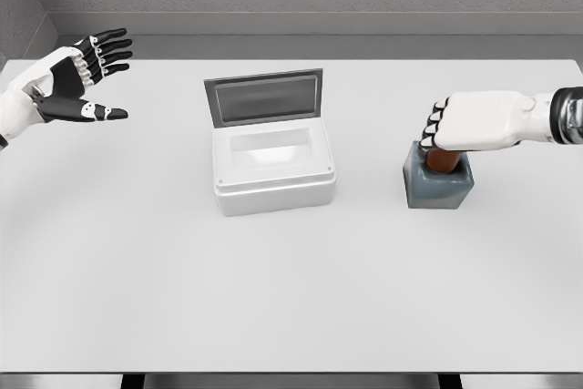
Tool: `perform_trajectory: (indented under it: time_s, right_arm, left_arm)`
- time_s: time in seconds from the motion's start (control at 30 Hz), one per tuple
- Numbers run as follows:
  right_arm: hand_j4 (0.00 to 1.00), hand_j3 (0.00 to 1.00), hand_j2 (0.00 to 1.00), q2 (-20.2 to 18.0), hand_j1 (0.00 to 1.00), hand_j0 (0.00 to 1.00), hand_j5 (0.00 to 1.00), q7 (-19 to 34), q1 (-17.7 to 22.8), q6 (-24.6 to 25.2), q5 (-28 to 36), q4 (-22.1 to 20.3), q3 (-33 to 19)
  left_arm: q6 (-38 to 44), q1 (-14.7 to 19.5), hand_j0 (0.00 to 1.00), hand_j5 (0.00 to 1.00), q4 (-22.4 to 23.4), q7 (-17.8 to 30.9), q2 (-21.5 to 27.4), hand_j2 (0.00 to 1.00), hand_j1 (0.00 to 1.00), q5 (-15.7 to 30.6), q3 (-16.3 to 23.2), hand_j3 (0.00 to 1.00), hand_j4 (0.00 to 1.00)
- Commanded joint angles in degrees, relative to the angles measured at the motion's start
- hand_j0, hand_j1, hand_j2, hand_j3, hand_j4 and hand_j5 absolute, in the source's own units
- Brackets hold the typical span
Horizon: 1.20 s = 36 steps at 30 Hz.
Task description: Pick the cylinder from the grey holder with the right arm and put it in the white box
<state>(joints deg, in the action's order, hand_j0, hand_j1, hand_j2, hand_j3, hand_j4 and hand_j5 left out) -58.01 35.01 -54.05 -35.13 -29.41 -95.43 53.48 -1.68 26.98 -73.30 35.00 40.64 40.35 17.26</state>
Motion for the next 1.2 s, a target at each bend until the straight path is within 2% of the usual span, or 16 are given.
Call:
perform_trajectory:
  time_s: [0.0,0.4,0.83,1.17]
  right_arm:
    - [0.58,0.58,0.58,-0.1,0.58,0.58,0.58,0.0,0.0,0.1,0.1,0.0,0.0]
    - [0.53,0.53,0.53,-1.1,0.53,0.53,0.53,0.0,-0.4,0.1,0.3,-1.6,-0.9]
    - [0.53,0.53,0.53,-0.8,0.53,0.53,0.53,0.0,-2.9,0.1,0.9,-2.2,-0.9]
    - [0.53,0.53,0.53,3.3,0.53,0.53,0.53,0.0,-4.7,0.1,0.3,-2.3,-0.9]
  left_arm:
    - [0.0,0.0,1.0,1.0,-0.1,0.0,0.1,1.0,1.0,0.3,0.0,1.0,1.0]
    - [0.0,-0.1,1.0,1.0,0.1,0.0,-1.3,1.0,1.0,0.0,0.4,1.0,1.0]
    - [0.0,0.2,1.0,1.0,0.1,0.0,-1.3,1.0,1.0,0.0,0.6,1.0,1.0]
    - [0.0,0.4,1.0,1.0,0.0,0.0,-1.7,1.0,1.0,0.1,0.8,1.0,1.0]
